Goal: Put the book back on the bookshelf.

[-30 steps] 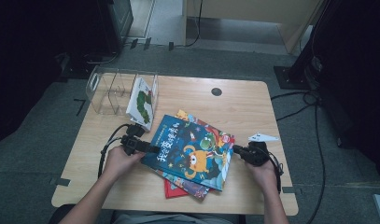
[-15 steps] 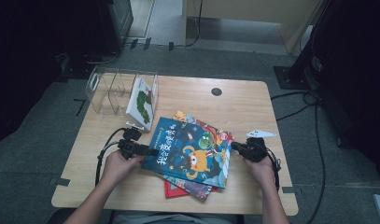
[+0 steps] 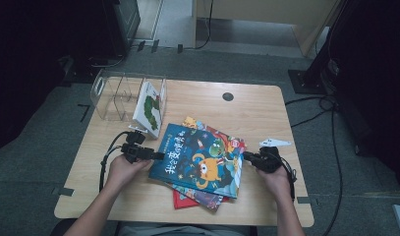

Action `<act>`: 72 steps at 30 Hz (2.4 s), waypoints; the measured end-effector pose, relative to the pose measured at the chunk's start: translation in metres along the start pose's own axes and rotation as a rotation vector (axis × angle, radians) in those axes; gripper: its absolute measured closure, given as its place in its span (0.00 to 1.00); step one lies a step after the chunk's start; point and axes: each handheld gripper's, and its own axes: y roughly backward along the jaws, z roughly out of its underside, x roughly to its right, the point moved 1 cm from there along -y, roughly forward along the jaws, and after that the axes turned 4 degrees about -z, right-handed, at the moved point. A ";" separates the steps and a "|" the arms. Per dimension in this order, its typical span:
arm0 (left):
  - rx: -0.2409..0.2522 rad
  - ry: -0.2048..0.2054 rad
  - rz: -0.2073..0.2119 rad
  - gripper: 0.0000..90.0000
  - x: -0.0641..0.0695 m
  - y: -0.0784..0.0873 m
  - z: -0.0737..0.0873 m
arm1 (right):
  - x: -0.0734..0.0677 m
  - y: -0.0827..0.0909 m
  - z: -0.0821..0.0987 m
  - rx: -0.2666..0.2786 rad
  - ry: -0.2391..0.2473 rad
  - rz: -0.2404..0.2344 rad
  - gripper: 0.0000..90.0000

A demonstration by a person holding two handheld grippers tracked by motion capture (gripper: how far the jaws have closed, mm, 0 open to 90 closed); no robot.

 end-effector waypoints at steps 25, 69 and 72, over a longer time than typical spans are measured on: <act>-0.037 0.031 0.038 0.42 -0.002 -0.013 -0.010 | -0.013 0.008 0.007 -0.025 0.030 -0.041 1.00; -0.077 0.036 0.154 0.65 0.026 0.056 -0.056 | -0.032 -0.007 0.005 0.004 0.106 -0.083 1.00; -0.073 0.032 0.156 0.66 0.027 0.061 -0.059 | -0.034 -0.010 0.004 0.008 0.114 -0.091 1.00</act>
